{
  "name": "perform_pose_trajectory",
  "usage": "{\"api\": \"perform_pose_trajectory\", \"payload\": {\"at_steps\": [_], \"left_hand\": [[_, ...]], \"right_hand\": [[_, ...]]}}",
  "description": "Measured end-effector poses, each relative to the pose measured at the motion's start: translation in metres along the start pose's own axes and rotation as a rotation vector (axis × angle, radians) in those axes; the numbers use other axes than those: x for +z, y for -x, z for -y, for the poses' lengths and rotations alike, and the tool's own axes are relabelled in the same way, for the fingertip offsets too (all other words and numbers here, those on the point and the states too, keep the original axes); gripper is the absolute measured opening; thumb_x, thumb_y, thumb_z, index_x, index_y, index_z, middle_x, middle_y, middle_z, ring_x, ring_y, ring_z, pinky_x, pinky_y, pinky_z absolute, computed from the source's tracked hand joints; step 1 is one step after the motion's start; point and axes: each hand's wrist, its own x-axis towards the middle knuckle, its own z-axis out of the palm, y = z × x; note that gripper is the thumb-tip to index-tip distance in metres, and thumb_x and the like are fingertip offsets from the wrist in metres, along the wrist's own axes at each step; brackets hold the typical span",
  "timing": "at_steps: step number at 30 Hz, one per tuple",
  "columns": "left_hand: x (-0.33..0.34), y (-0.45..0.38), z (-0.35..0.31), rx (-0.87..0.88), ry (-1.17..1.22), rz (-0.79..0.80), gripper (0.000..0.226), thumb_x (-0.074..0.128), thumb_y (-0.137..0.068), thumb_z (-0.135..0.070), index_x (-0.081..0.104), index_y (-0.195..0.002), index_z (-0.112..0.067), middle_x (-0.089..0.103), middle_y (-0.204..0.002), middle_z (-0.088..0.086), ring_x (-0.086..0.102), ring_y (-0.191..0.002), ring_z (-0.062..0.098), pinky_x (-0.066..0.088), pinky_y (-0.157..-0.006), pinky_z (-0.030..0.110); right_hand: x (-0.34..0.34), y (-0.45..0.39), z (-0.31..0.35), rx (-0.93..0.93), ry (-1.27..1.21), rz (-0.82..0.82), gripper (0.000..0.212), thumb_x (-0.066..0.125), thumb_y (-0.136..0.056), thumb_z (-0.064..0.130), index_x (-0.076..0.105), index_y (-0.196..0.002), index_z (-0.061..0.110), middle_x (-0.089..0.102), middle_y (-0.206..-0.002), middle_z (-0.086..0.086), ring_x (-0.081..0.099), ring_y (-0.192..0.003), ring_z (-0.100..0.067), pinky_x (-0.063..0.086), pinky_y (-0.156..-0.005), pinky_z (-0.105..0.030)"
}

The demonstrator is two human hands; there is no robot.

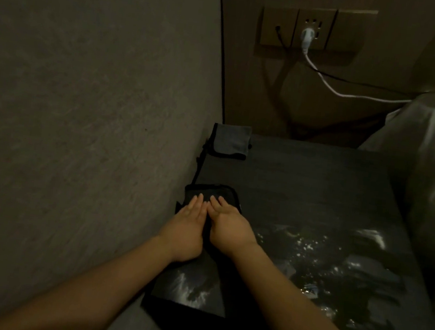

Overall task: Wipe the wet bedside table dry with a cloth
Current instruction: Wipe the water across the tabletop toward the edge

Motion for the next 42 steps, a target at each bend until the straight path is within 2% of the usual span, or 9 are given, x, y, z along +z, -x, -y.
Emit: {"api": "perform_pose_trajectory", "payload": {"at_steps": [6,10,17,23,29,34,42], "left_hand": [[0.002,0.005,-0.011,0.033,0.039,-0.022,0.072,0.034,-0.096,-0.020,-0.009,-0.150,-0.001,-0.014,-0.160,0.016,-0.011,-0.149,0.024,-0.004,-0.120,0.029],[-0.002,0.002,-0.024,0.063,0.034,-0.006,0.072,0.034,-0.095,-0.020,-0.008,-0.150,0.000,-0.013,-0.160,0.017,-0.011,-0.149,0.025,-0.001,-0.122,0.031],[-0.011,-0.023,-0.084,0.157,0.036,-0.001,0.075,0.037,-0.094,-0.025,-0.007,-0.151,-0.002,-0.013,-0.160,0.015,-0.011,-0.149,0.025,0.000,-0.122,0.033],[-0.026,-0.047,-0.136,0.235,0.008,0.027,0.077,0.039,-0.094,-0.024,-0.008,-0.151,-0.003,-0.015,-0.160,0.015,-0.011,-0.149,0.024,0.000,-0.121,0.033],[-0.034,-0.064,-0.169,0.294,-0.028,0.042,0.081,0.042,-0.094,-0.030,-0.009,-0.151,-0.002,-0.015,-0.159,0.016,-0.011,-0.149,0.025,0.000,-0.121,0.034],[-0.039,-0.079,-0.194,0.345,-0.035,0.054,0.080,0.041,-0.093,-0.027,-0.008,-0.151,-0.002,-0.015,-0.160,0.016,-0.011,-0.149,0.025,0.000,-0.122,0.035],[-0.041,-0.100,-0.242,0.418,-0.087,0.045,0.079,0.039,-0.093,-0.027,-0.008,-0.150,0.000,-0.014,-0.159,0.018,-0.011,-0.149,0.027,0.000,-0.123,0.035]], "right_hand": [[0.004,0.013,-0.011,-0.015,-0.013,-0.052,0.057,0.041,-0.091,0.012,0.022,-0.145,0.007,0.020,-0.156,-0.010,0.014,-0.145,-0.023,0.014,-0.119,-0.034],[0.005,0.022,-0.023,0.004,-0.011,-0.081,0.057,0.039,-0.092,0.013,0.021,-0.146,0.009,0.019,-0.156,-0.007,0.013,-0.145,-0.019,0.013,-0.120,-0.032],[-0.015,0.057,-0.075,0.130,-0.019,-0.121,0.057,0.040,-0.091,0.012,0.023,-0.145,0.012,0.020,-0.156,-0.004,0.013,-0.145,-0.017,0.014,-0.120,-0.031],[-0.037,0.085,-0.117,0.220,0.011,-0.152,0.055,0.038,-0.094,0.013,0.021,-0.146,0.013,0.018,-0.157,-0.002,0.012,-0.145,-0.014,0.009,-0.117,-0.024],[-0.049,0.102,-0.146,0.289,-0.017,-0.189,0.054,0.038,-0.094,0.011,0.022,-0.146,0.014,0.018,-0.157,0.000,0.012,-0.145,-0.012,0.011,-0.115,-0.023],[-0.058,0.116,-0.168,0.332,-0.006,-0.231,0.054,0.039,-0.094,0.011,0.024,-0.145,0.014,0.023,-0.156,-0.001,0.015,-0.144,-0.013,0.013,-0.116,-0.024],[-0.072,0.143,-0.205,0.422,0.003,-0.243,0.054,0.038,-0.094,0.009,0.023,-0.146,0.013,0.020,-0.156,-0.002,0.014,-0.144,-0.013,0.012,-0.115,-0.023]]}}
